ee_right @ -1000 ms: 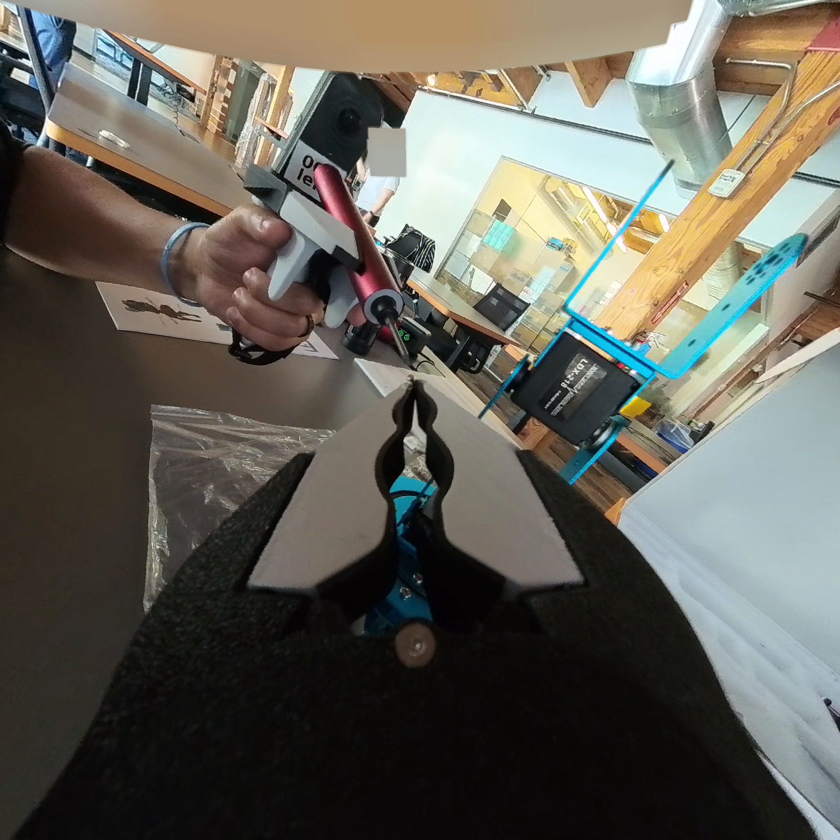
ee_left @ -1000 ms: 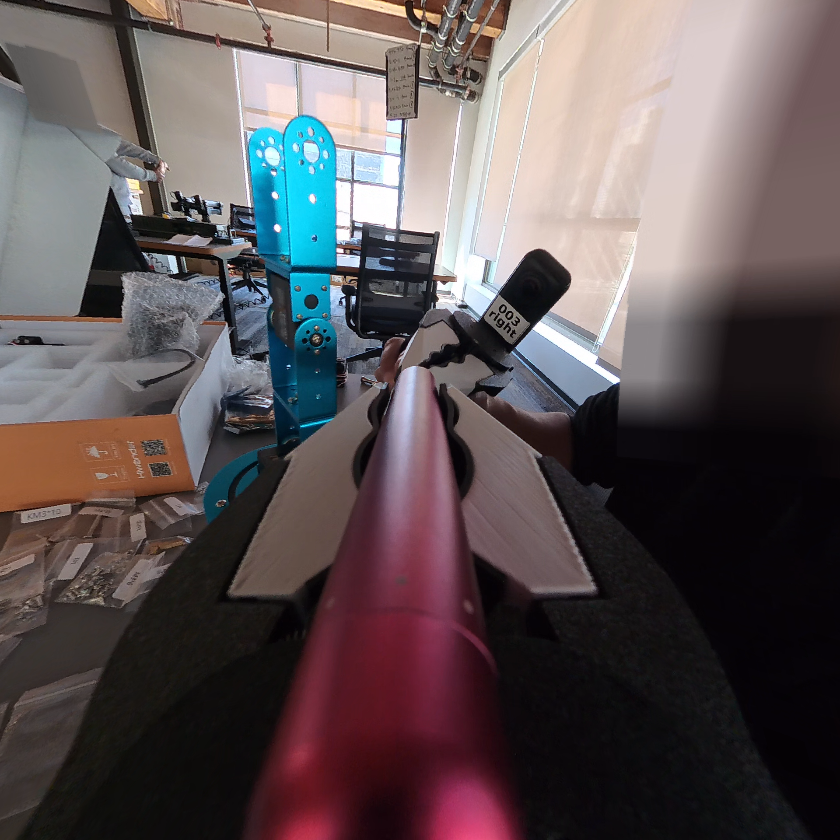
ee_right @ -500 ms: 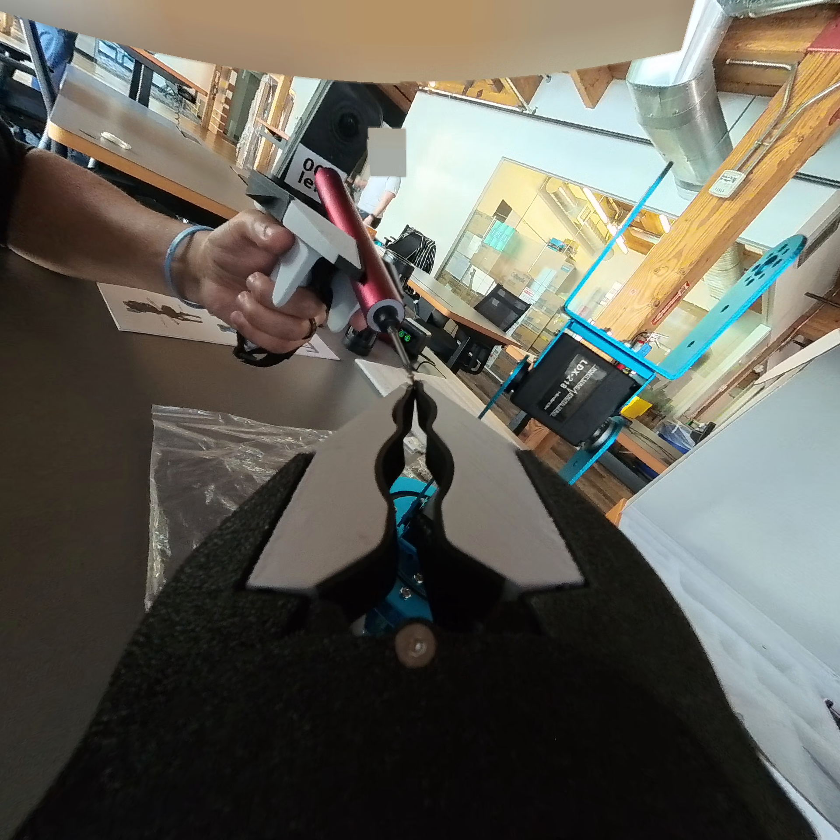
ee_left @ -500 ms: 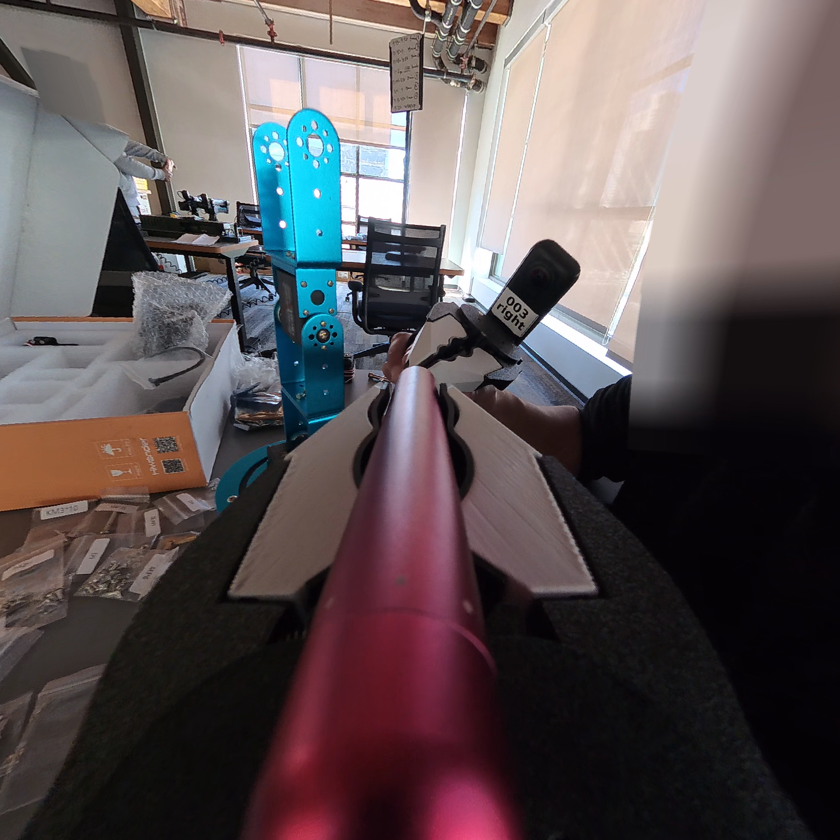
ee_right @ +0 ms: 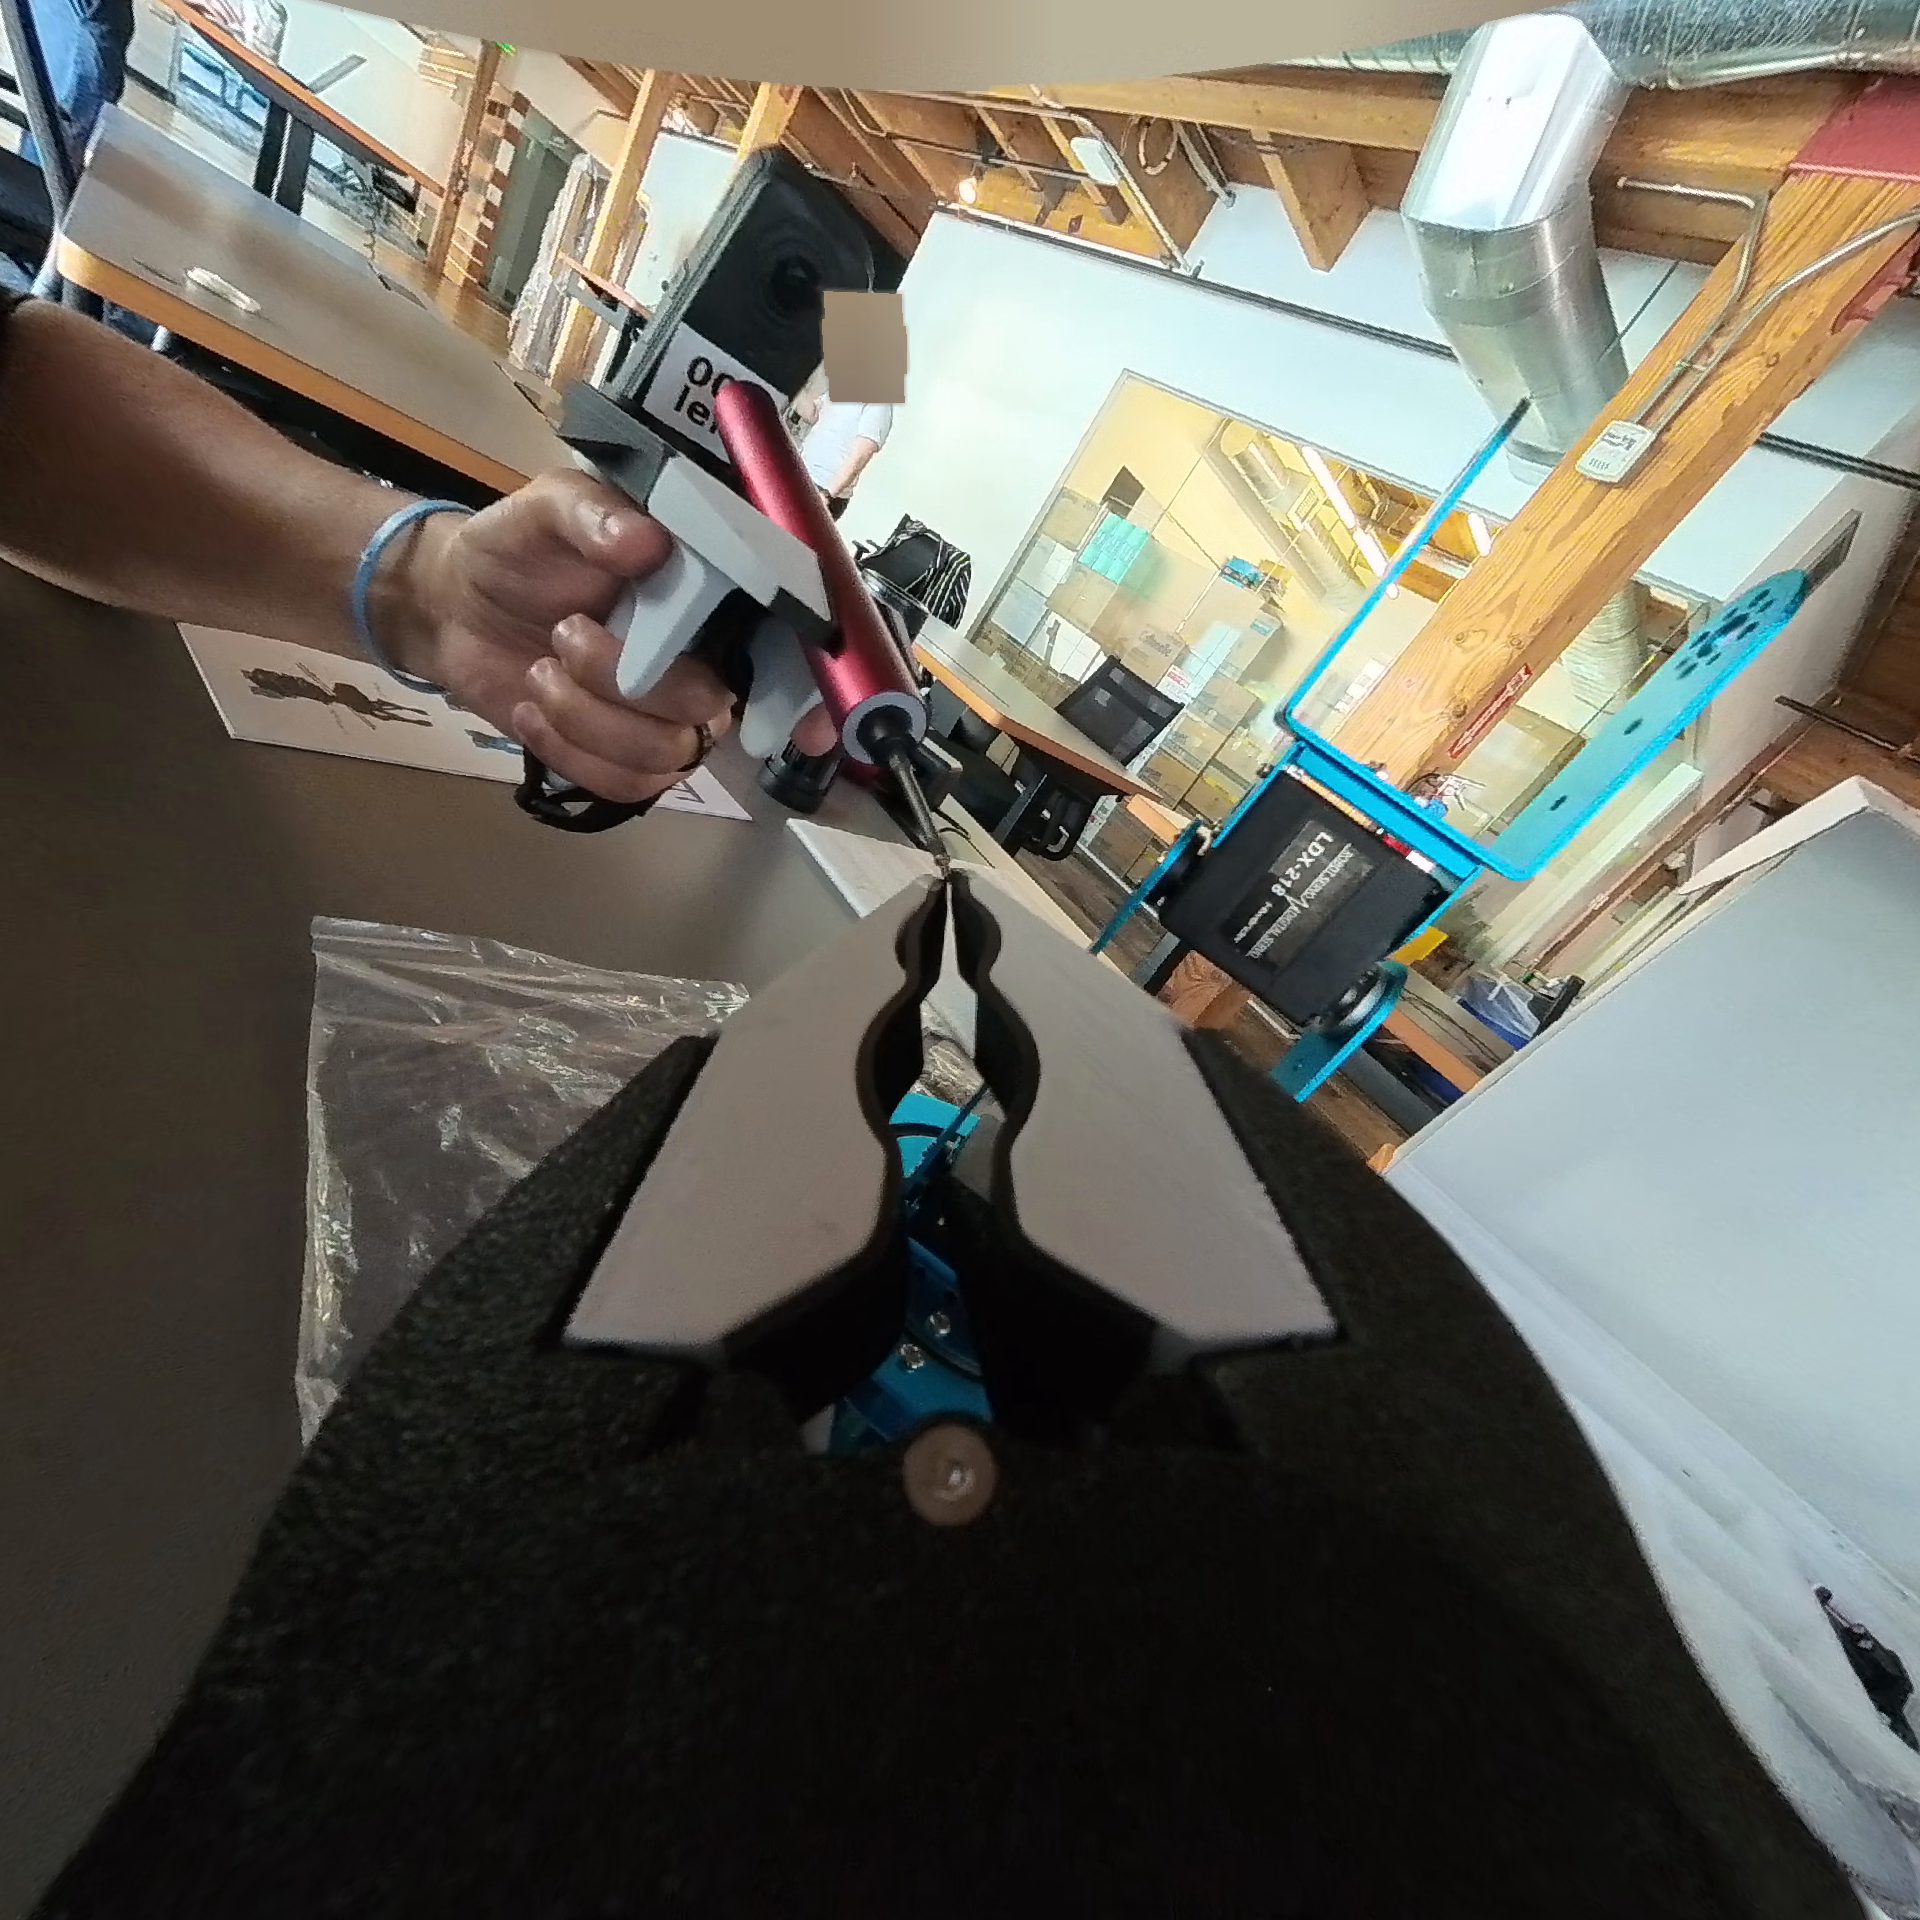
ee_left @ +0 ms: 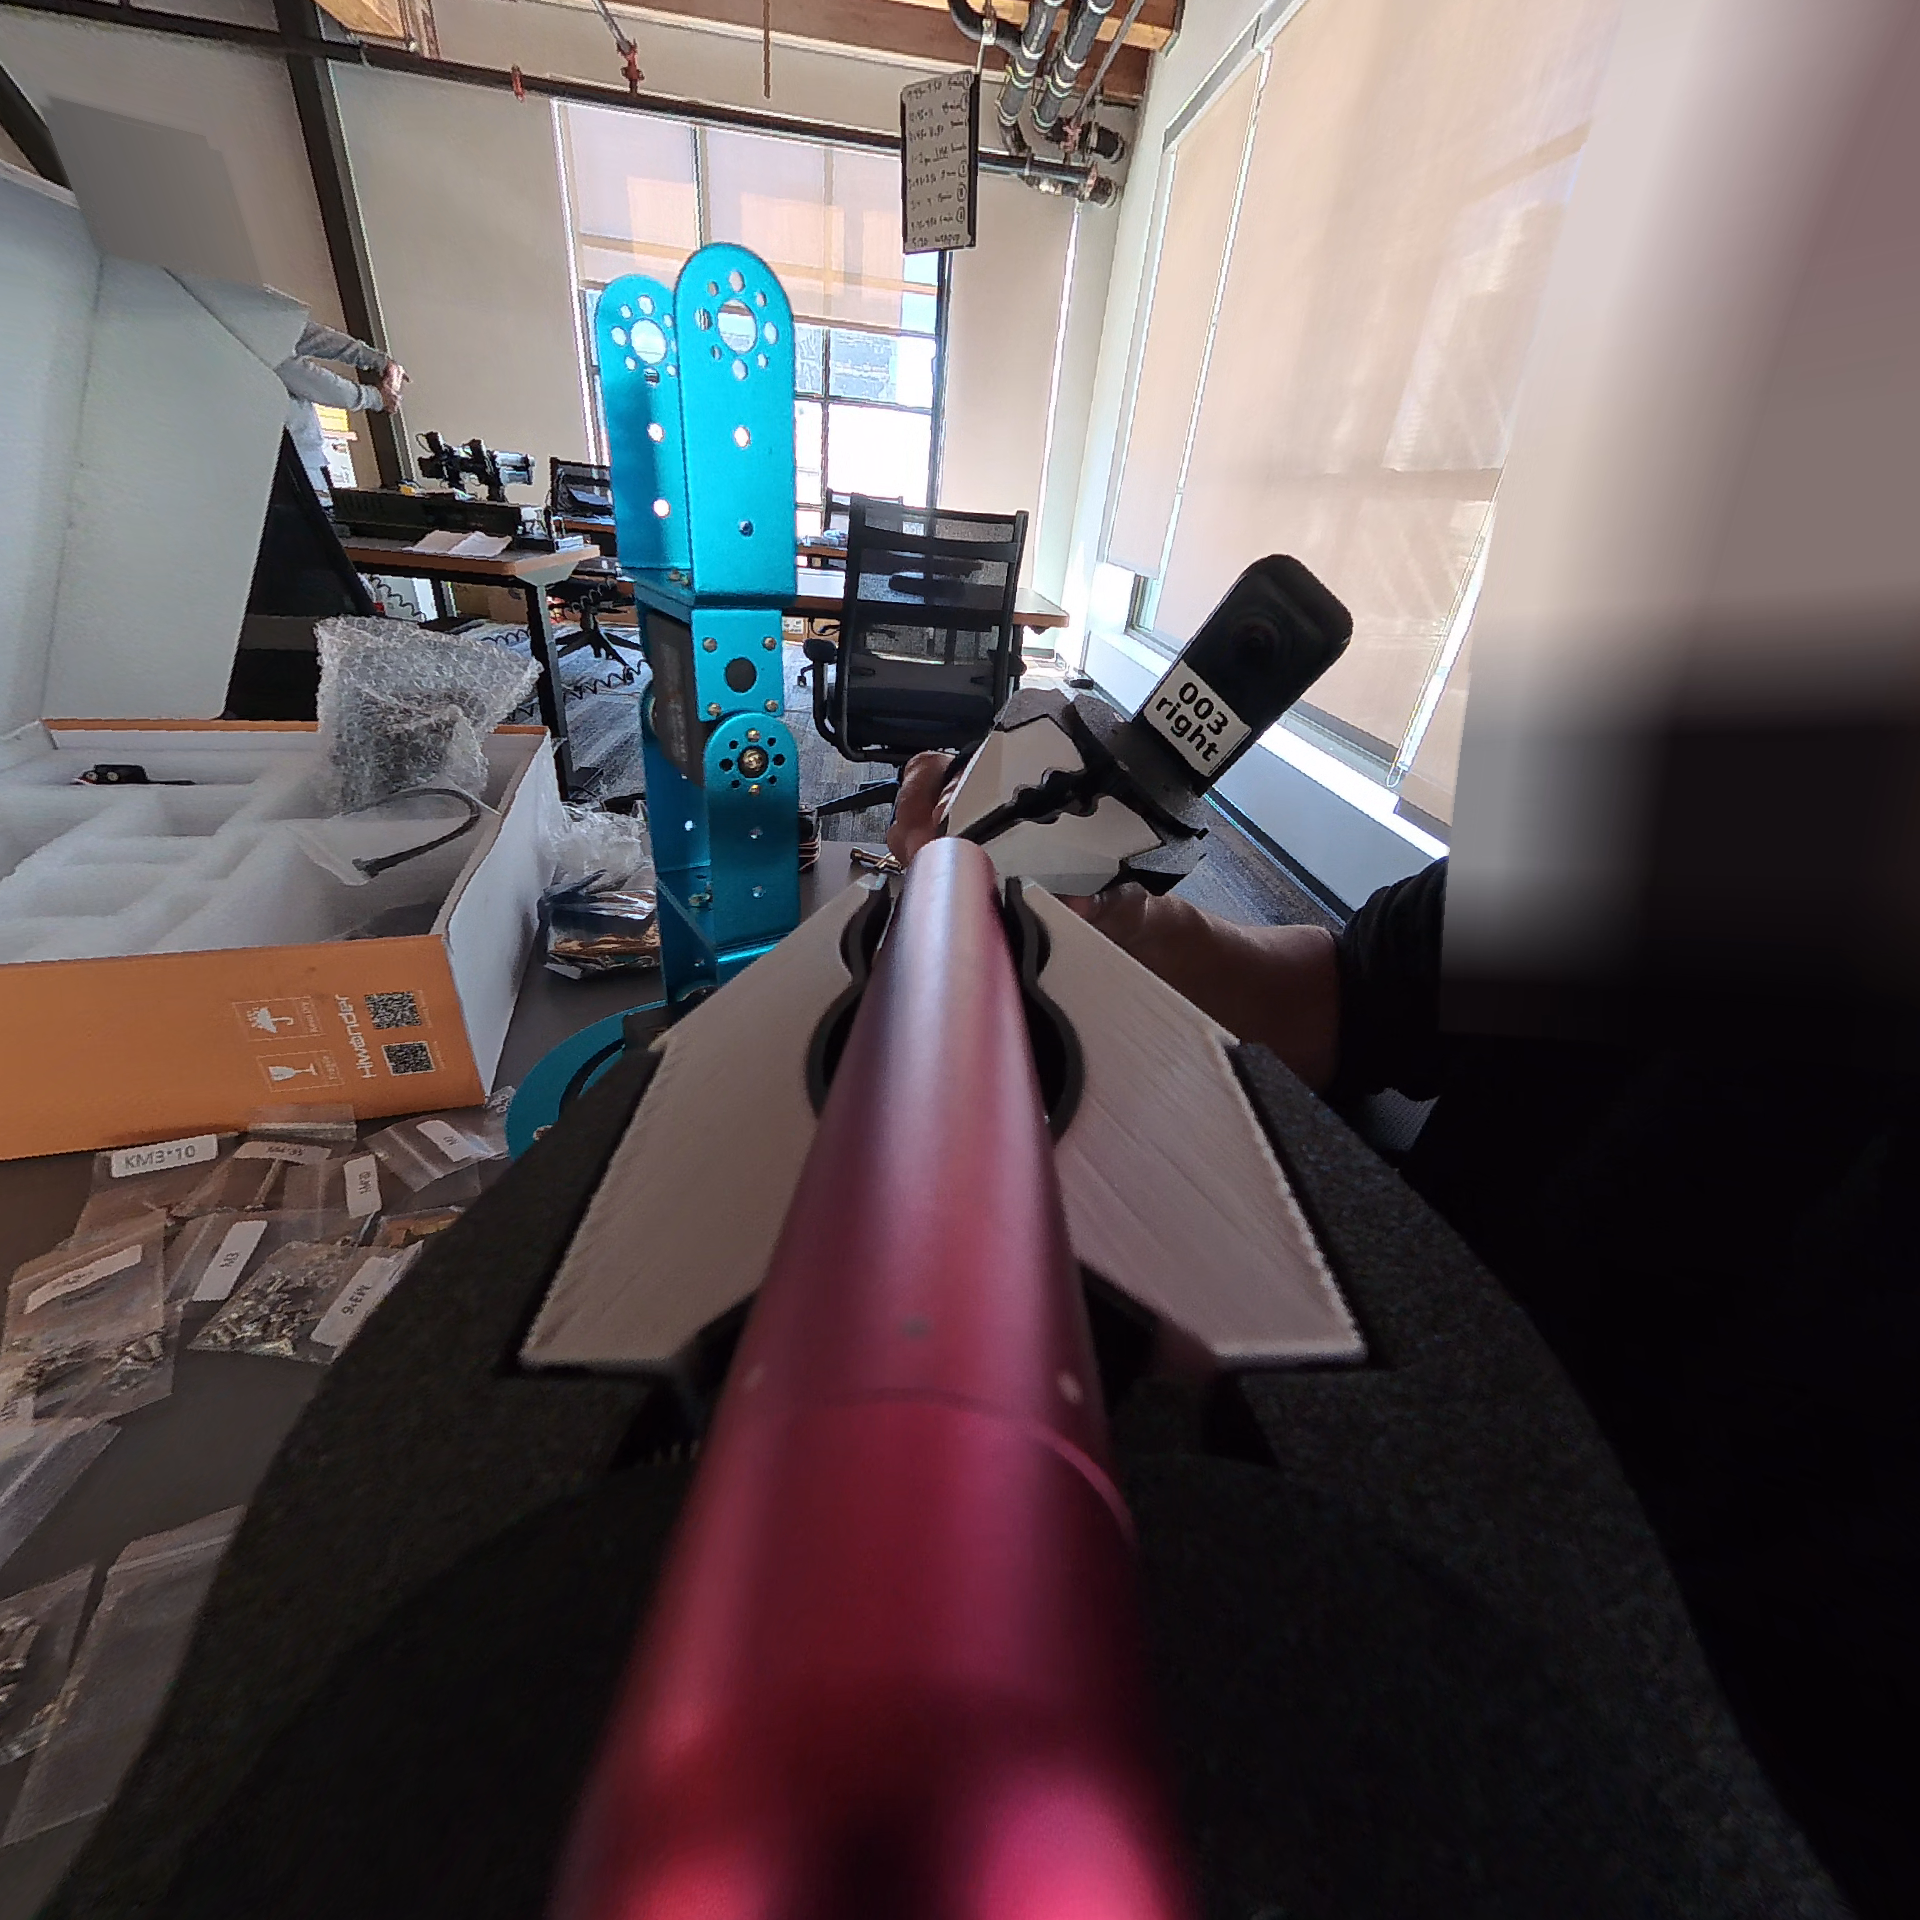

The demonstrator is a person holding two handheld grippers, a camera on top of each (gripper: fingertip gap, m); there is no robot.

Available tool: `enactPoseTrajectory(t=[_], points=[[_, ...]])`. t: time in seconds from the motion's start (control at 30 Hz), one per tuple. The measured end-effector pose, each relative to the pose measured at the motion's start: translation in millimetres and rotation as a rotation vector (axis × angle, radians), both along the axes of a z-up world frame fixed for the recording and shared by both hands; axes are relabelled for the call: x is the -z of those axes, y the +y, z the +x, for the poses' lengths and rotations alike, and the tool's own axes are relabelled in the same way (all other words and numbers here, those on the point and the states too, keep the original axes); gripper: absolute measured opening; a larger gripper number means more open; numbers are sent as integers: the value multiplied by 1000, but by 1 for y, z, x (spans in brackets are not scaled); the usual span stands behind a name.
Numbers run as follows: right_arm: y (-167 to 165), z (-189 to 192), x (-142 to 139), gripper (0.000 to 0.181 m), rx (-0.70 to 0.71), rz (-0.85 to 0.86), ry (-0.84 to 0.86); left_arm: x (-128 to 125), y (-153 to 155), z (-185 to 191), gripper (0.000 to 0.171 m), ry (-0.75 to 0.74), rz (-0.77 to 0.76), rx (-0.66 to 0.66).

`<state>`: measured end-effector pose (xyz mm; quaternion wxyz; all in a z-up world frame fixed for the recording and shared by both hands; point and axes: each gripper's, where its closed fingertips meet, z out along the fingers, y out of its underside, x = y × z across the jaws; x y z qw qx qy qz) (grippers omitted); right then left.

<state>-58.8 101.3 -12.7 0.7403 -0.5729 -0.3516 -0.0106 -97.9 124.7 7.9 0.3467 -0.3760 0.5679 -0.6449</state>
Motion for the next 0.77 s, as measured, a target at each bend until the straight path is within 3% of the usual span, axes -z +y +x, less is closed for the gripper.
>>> enactPoseTrajectory(t=[0.37,0.53,0.67,0.77], points=[[-5,1,-8,13,-45,-9,71,-2,2,-1,21,-7,2,-21],[9,39,-23,54,39,-55,302,-5,13,3,22,-101,81,-189],[40,58,-3,87,187,-187,364,-9,17,4,22,-166,145,-303],[55,48,6,95,194,-241,391,-13,15,1,21,-232,177,-374]])
